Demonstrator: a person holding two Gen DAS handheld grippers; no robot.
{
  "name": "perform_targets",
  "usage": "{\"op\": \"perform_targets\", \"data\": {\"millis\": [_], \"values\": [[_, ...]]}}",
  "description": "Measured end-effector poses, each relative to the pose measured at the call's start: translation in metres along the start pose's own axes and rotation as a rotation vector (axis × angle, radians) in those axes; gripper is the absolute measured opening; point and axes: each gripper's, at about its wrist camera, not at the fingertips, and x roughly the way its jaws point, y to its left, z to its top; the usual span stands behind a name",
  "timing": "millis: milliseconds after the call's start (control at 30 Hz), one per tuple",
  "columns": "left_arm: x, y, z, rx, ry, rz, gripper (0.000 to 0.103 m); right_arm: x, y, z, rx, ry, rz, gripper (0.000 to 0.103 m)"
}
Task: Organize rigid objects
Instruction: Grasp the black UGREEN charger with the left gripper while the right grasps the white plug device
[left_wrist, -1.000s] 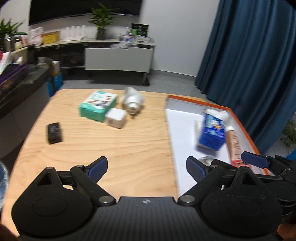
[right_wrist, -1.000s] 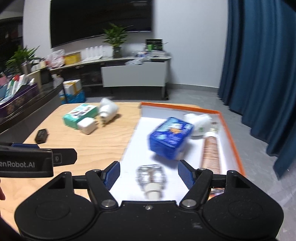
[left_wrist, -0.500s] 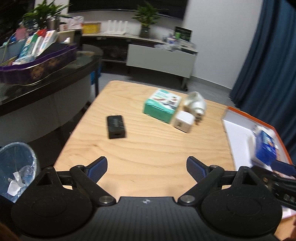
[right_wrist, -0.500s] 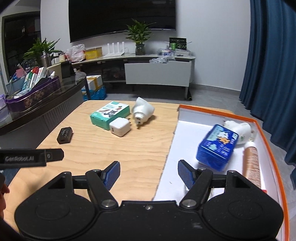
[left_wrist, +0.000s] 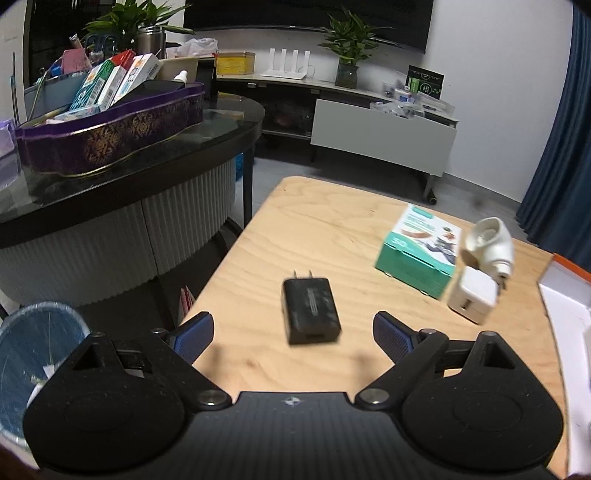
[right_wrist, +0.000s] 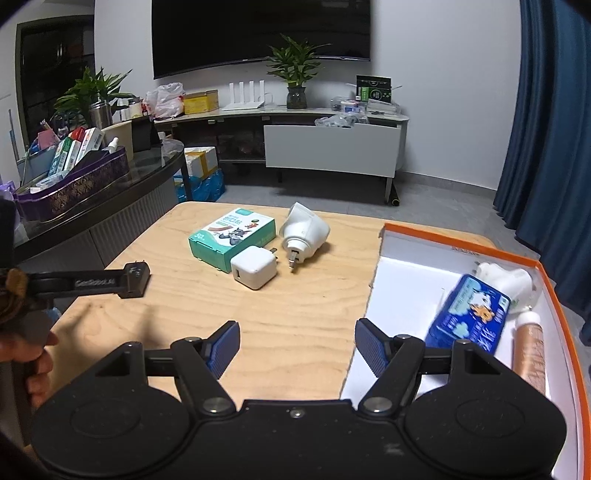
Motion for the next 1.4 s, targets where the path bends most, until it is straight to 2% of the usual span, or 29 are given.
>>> {"op": "perform_targets", "data": {"millis": [100,133,200,233,267,300,367,467,733,1000,1033,1100,1133,1333,1400], "values": [[0.01,0.001,0.0,0.003,0.004,0.018,0.093,0.01,0.001,0.008,-0.007,0.001,-0.001,0.082],[0.015,0.002,0.001,0.002,0.009,0.015,0.089,0.015,0.0,0.011,-0.004,0.001,-0.001,0.082],[0.02,0.005,0.0,-0.009,0.025,-0.006,0.078,0.023,-0.003,0.019,0.006,-0.001,-0.007,0.082],[0.02,0.004,-0.001,-0.002,0.01,-0.004,0.074,0.029,-0.004,0.023,0.011,-0.002,-0.015,0.084],[0.02,0.003,-0.002,0.009,0.001,-0.016,0.063,0.034,-0.005,0.028,0.015,-0.003,-0.021,0.084],[0.02,0.001,-0.003,0.024,-0.006,-0.017,0.06,0.041,-0.007,0.033,0.021,-0.001,-0.024,0.084],[0.019,0.0,-0.005,0.037,-0.017,-0.032,0.047,0.056,-0.01,0.043,0.032,0.011,-0.008,0.086],[0.016,0.001,-0.007,0.035,-0.024,-0.06,0.036,0.08,-0.012,0.058,0.03,0.027,0.006,0.096],[0.019,-0.003,-0.007,0.012,-0.038,-0.099,0.036,0.155,-0.012,0.09,0.059,0.108,-0.01,0.097],[0.022,-0.01,-0.003,-0.016,-0.027,-0.161,0.036,0.206,-0.03,0.095,0.223,0.156,-0.006,0.097],[0.023,-0.011,-0.003,-0.018,-0.028,-0.169,0.036,0.209,-0.032,0.094,0.236,0.151,-0.004,0.097],[0.024,-0.012,-0.003,-0.015,-0.03,-0.172,0.036,0.211,-0.035,0.092,0.251,0.138,0.017,0.079],[0.024,-0.012,-0.003,-0.017,-0.03,-0.175,0.036,0.21,-0.036,0.091,0.26,0.131,0.018,0.076],[0.02,-0.01,-0.001,-0.056,-0.02,-0.214,0.036,0.183,-0.03,0.089,0.209,0.08,-0.034,0.076],[0.015,-0.012,0.0,-0.037,-0.034,-0.207,0.036,0.166,-0.024,0.088,0.159,0.069,-0.052,0.076]]}}
